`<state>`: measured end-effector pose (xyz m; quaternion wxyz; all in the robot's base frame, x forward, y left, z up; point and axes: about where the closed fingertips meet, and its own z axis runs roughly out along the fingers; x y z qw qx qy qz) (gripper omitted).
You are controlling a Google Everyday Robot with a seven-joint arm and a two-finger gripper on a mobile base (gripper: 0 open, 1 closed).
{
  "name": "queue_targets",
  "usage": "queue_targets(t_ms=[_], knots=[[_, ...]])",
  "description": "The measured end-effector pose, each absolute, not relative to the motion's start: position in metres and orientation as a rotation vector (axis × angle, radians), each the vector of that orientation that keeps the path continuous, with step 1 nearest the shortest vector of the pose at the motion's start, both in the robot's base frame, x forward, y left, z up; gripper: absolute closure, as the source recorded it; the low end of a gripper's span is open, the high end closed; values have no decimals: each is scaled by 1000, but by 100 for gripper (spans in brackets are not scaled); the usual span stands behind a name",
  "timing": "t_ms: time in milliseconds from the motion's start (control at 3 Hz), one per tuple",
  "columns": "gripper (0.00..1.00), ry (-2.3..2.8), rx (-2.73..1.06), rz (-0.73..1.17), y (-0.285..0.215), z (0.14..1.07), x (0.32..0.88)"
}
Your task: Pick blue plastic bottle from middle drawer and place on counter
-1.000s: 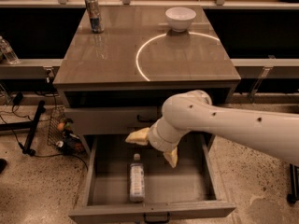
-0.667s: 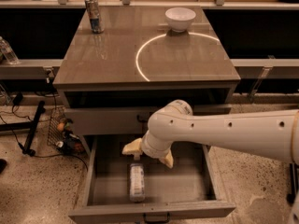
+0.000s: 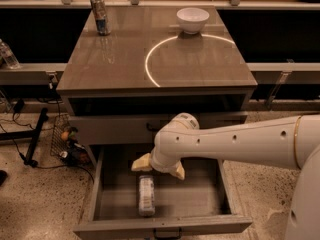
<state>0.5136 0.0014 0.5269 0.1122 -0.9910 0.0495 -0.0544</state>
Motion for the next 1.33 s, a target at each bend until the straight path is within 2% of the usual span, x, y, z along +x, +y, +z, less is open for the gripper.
queue_targets(t_ms=[333, 1333], knots=[[0, 73, -2924, -180, 5, 513, 509], [0, -48, -3006, -112, 30, 389, 520]])
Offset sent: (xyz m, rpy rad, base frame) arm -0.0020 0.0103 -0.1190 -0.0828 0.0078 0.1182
